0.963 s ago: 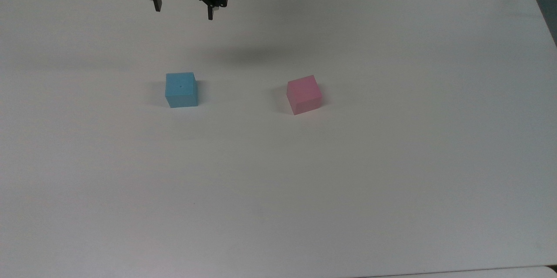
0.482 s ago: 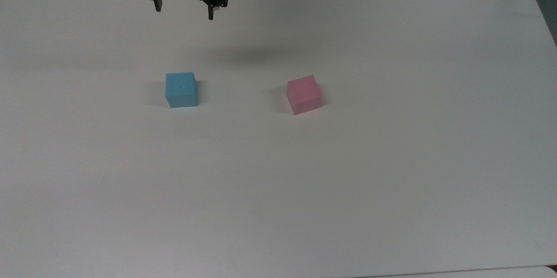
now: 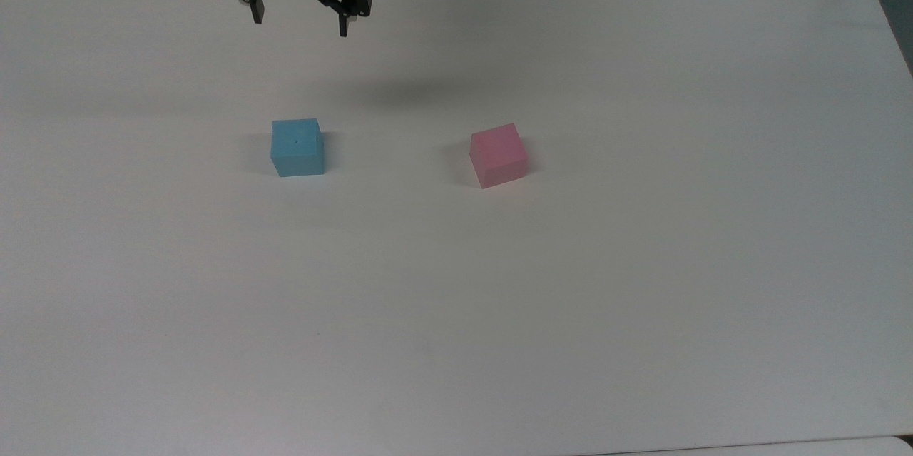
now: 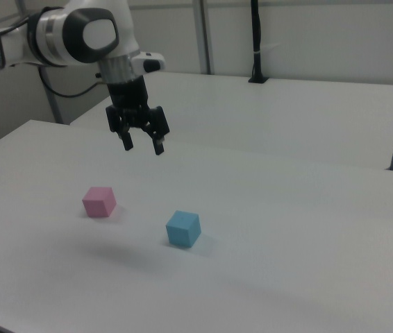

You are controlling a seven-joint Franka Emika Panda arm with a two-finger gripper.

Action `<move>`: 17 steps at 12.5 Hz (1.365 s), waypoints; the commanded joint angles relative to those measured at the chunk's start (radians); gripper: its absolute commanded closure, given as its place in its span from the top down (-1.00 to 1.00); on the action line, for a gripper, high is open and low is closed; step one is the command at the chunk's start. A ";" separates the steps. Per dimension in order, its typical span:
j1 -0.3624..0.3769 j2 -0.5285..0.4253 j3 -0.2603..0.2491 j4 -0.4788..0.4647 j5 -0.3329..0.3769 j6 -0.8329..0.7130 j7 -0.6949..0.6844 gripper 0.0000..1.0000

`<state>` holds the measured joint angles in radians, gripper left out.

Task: Put blue cube on pink cube
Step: 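Move the gripper over the light-blue cube and lower onto it, then close the gripper on the light-blue cube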

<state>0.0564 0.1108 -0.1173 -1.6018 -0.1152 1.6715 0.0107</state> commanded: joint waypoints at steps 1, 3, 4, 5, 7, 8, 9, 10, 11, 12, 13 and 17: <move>-0.024 0.081 -0.025 -0.009 0.003 0.036 -0.099 1.00; -0.024 0.107 -0.053 -0.036 0.005 0.103 -0.113 1.00; -0.024 0.136 -0.055 -0.038 0.005 0.123 -0.127 1.00; -0.023 0.171 -0.055 -0.038 0.003 0.152 -0.132 1.00; -0.020 0.239 -0.064 -0.079 -0.012 0.236 -0.135 1.00; -0.018 0.257 -0.065 -0.116 -0.014 0.294 -0.150 1.00; -0.015 0.262 -0.074 -0.144 -0.020 0.333 -0.167 1.00; -0.012 0.274 -0.076 -0.162 -0.029 0.352 -0.175 1.00; -0.010 0.285 -0.076 -0.165 -0.040 0.355 -0.175 1.00; -0.010 0.302 -0.076 -0.173 -0.041 0.372 -0.175 1.00; -0.012 0.303 -0.076 -0.176 -0.041 0.376 -0.184 0.60; -0.001 0.228 -0.084 -0.155 -0.005 0.294 -0.227 -0.90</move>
<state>0.0275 0.4198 -0.1777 -1.7432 -0.1420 2.0163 -0.1912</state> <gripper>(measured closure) 0.370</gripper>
